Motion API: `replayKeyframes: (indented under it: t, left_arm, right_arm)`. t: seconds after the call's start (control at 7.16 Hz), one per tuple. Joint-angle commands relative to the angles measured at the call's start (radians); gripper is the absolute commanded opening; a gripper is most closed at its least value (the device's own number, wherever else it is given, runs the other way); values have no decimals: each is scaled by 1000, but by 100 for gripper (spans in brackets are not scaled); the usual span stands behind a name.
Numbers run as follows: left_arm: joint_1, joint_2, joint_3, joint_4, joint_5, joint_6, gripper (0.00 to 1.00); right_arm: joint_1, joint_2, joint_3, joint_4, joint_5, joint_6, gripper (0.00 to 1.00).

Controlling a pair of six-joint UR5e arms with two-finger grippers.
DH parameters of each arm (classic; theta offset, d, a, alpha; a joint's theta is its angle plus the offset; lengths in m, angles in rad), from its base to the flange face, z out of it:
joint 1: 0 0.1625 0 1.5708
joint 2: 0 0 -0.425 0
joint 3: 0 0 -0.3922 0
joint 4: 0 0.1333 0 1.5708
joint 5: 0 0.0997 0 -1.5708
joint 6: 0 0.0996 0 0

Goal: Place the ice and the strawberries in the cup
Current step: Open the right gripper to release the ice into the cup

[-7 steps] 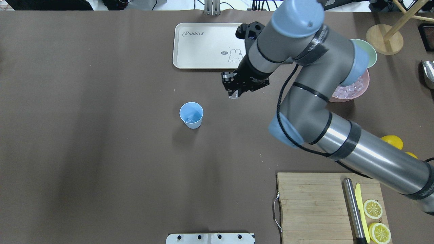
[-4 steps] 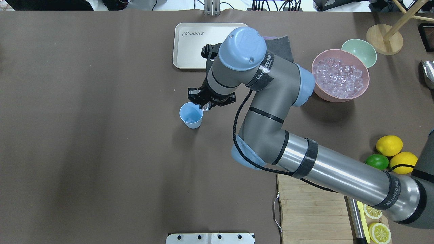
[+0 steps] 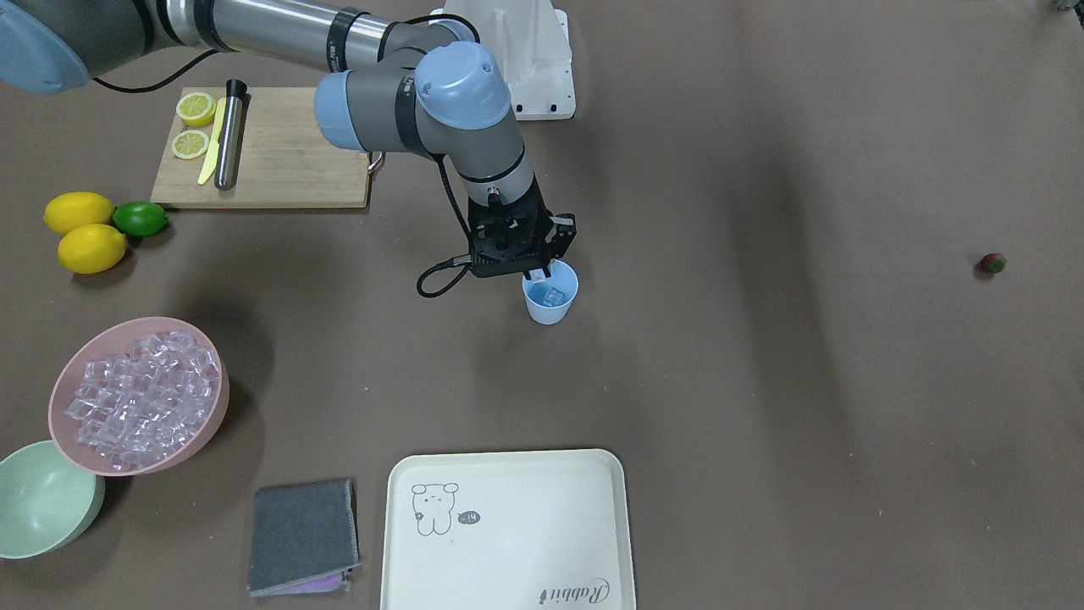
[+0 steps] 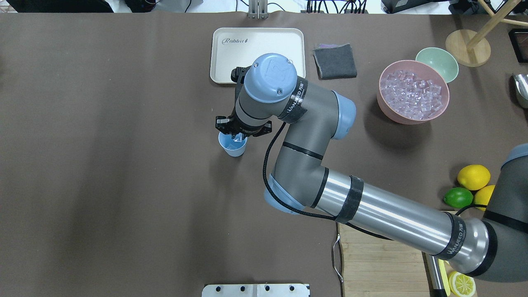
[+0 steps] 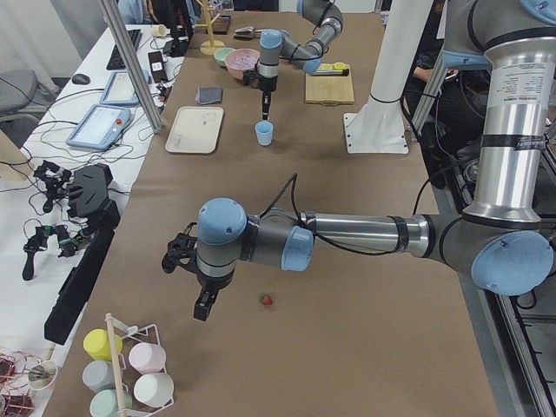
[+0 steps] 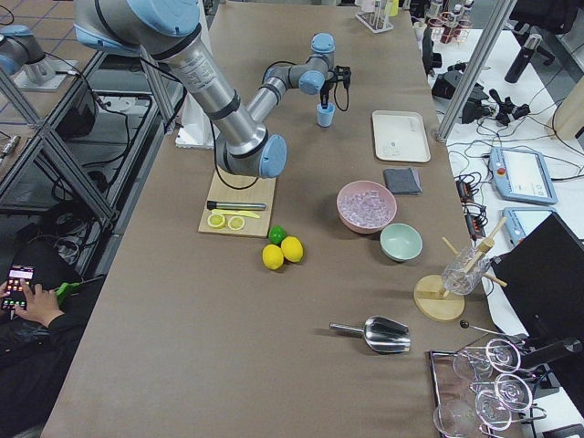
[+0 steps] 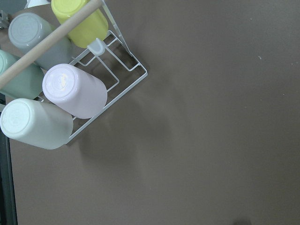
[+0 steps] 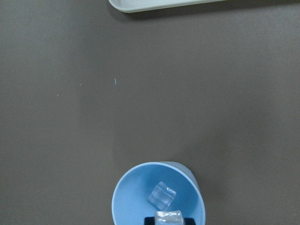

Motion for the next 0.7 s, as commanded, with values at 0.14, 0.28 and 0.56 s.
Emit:
replayKeyframes:
  t: [0.14,0.28,0.56]
  left_arm:
    - [0,-7,8,-2,0,0,98]
    - [0,-7,8,-2,0,0,98]
    - [3,-15,8,0,0,-2,98]
  right_arm:
    - [-4,11,-18,-2,-16,22,99]
    - [-1,28,-16,-6,-15,31,99]
    - [96,37,0,-20,70,26,99]
